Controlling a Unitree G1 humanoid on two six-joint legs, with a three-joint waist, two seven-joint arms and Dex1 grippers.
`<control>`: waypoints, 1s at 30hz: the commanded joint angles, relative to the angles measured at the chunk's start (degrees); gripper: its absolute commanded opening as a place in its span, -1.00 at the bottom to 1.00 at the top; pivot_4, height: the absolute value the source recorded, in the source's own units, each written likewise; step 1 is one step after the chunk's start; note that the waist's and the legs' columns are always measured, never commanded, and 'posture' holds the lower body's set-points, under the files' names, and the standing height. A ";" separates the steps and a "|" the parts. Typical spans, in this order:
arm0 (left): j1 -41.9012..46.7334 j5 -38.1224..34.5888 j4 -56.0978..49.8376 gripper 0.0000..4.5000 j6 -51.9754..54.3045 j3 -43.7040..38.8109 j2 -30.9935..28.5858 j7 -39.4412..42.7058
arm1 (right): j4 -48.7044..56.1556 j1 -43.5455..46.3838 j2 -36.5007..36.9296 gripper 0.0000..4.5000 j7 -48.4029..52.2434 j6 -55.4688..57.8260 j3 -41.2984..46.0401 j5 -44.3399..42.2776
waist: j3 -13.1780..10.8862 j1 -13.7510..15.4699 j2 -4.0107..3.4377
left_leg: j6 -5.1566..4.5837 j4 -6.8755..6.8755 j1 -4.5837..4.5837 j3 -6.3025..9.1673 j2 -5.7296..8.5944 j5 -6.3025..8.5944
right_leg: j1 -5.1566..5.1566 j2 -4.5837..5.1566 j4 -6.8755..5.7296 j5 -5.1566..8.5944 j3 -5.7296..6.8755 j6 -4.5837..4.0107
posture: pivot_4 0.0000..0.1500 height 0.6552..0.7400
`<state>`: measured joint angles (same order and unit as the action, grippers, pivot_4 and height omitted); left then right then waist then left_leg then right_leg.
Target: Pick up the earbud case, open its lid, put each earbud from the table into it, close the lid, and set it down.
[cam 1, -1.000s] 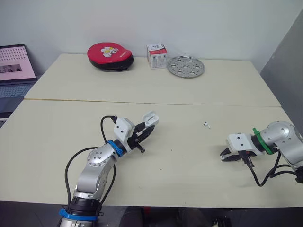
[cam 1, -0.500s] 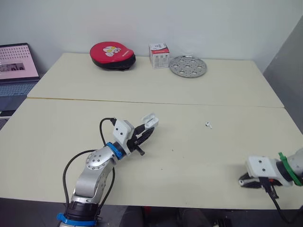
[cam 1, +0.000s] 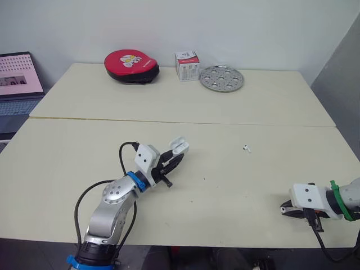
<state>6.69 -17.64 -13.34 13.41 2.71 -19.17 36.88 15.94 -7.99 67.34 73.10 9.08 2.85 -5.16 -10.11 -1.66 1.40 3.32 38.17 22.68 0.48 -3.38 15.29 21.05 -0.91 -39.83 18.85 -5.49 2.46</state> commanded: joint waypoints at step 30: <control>-3.23 -0.71 -4.85 -0.65 0.84 1.44 0.74 -1.32 | 16.61 5.17 10.07 0.24 -3.25 23.81 -4.93 1.02 | 0.00 -0.07 0.00 | 0.00 0.00 0.03 -0.21 -0.04 0.00 | 0.07 0.00 0.00 0.00 -0.04 0.00 | 1.00 1.00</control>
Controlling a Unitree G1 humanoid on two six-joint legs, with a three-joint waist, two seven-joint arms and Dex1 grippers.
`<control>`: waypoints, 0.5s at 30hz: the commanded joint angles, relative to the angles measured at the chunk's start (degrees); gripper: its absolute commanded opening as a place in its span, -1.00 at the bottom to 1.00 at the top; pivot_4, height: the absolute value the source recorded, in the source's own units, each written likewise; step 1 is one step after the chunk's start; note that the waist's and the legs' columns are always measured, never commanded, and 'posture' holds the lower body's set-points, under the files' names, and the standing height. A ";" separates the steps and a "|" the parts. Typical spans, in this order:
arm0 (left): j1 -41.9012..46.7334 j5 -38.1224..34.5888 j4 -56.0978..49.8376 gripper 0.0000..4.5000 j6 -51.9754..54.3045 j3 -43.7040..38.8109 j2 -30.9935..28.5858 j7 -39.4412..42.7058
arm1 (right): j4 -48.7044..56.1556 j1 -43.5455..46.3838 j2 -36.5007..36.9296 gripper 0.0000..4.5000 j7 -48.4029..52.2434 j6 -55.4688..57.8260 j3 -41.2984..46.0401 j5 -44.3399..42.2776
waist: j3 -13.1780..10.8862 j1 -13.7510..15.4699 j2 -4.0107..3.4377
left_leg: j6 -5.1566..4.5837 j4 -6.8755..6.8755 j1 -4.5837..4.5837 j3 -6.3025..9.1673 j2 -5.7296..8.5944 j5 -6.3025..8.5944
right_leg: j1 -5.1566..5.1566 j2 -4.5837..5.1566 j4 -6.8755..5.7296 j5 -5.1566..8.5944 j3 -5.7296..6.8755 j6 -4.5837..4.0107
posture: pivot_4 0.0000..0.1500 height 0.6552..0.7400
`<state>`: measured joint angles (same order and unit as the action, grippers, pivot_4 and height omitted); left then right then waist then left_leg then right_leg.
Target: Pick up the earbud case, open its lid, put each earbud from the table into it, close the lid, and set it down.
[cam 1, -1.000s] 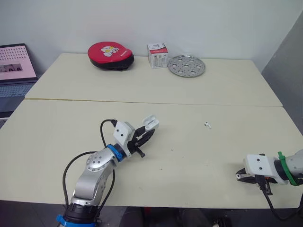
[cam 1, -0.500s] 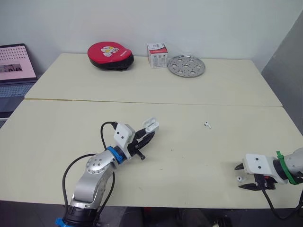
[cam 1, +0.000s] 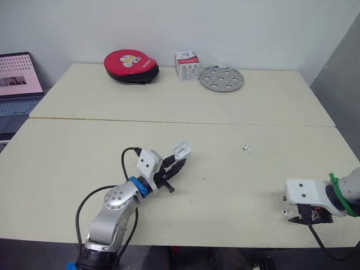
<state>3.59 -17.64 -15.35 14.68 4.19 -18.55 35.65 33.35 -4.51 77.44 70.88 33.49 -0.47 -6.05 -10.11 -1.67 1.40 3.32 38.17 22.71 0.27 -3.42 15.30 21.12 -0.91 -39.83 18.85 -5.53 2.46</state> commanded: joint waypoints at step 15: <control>-0.23 -0.81 -2.82 -0.65 -0.41 -0.18 0.26 -0.40 | -5.39 5.94 -3.61 0.24 -2.19 -2.35 -9.60 5.60 | 0.03 -0.02 0.04 | 0.00 0.00 0.01 -0.07 -0.02 0.00 | 0.05 0.00 -0.01 0.00 -0.04 0.00 | 1.00 1.00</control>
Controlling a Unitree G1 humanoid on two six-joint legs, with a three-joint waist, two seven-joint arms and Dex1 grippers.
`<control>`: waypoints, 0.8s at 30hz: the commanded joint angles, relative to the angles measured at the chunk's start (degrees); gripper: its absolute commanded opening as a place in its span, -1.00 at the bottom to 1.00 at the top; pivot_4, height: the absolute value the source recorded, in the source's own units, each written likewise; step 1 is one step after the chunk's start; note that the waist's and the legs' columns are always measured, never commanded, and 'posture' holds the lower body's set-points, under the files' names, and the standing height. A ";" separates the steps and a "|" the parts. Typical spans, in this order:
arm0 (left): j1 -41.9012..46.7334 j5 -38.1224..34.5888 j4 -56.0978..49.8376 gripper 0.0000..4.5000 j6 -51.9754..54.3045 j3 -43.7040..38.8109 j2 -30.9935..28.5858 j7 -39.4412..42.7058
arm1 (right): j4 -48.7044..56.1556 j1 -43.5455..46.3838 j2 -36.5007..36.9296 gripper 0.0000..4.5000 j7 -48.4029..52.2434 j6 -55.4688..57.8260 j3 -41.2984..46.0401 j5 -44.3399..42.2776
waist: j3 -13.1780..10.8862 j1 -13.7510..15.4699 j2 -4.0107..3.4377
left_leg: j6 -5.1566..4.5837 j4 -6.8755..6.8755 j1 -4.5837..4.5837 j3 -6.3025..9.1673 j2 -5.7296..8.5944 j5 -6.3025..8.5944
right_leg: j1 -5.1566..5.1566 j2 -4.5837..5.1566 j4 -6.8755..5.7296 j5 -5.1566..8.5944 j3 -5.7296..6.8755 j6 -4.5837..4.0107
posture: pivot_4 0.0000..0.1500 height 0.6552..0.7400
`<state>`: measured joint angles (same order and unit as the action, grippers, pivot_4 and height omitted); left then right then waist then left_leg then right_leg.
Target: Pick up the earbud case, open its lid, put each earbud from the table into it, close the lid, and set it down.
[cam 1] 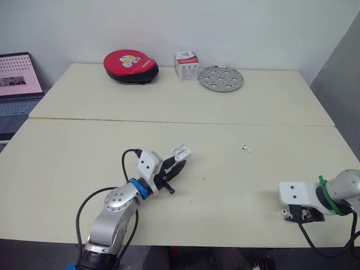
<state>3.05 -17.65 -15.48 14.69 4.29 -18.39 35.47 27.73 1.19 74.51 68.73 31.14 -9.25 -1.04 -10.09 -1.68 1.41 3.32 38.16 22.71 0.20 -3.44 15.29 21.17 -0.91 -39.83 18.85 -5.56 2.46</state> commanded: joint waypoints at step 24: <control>6.64 -0.78 2.55 -0.65 -3.31 -0.19 1.48 1.55 | 5.10 20.24 -21.48 -0.83 -7.39 23.04 9.41 -22.20 | 0.07 -0.19 0.20 | 0.00 0.00 -0.02 0.03 -0.01 0.00 | -0.01 -0.03 -0.04 0.00 0.01 0.00 | 1.00 1.00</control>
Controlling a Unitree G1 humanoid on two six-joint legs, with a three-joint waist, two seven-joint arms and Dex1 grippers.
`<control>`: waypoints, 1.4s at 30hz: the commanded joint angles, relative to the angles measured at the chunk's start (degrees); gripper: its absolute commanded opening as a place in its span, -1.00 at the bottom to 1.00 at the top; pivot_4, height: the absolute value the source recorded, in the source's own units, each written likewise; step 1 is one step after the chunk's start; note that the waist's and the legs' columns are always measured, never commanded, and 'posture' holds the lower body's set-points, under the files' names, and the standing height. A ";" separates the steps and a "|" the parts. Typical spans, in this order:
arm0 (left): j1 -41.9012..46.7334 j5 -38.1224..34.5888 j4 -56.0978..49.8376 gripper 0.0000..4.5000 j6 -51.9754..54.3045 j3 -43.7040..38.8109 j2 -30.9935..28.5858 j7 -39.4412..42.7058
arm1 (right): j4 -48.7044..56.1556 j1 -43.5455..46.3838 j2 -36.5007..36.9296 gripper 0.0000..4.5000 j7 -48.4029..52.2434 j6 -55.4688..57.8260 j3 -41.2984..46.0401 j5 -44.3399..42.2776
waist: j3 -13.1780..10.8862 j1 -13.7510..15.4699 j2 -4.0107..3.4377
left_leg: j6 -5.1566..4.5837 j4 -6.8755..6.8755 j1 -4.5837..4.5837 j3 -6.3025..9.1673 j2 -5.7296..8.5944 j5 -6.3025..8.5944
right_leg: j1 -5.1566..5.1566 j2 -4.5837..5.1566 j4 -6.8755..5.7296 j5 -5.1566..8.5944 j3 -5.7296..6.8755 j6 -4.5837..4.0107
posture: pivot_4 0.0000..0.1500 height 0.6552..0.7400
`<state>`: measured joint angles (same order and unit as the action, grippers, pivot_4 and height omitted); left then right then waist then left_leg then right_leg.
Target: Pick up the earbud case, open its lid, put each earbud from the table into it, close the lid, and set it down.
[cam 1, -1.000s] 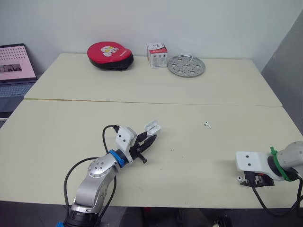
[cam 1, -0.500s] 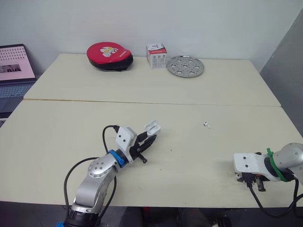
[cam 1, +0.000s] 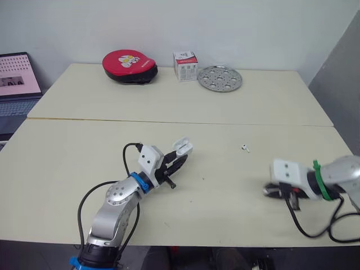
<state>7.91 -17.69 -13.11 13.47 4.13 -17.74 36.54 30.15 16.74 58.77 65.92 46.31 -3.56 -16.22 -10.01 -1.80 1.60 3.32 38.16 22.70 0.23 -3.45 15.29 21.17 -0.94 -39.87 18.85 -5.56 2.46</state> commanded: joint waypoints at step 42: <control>10.93 -2.74 4.41 -0.65 -2.30 -0.76 4.03 1.60 | -11.16 2.95 -58.21 -0.83 -42.86 -16.14 -3.65 -8.45 | 0.00 -0.07 -0.05 | 0.04 -0.10 0.25 0.54 -0.01 -0.02 | 0.27 -0.02 -0.08 0.01 0.17 0.01 | 1.00 1.00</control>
<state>17.85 -19.49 -6.65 12.11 4.15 -13.77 38.15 18.70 20.08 0.91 23.45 31.39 -6.37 -25.22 -10.01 -1.87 1.55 3.36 38.06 22.95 0.77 -3.46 15.27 21.43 -0.96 -39.95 18.85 -5.39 2.46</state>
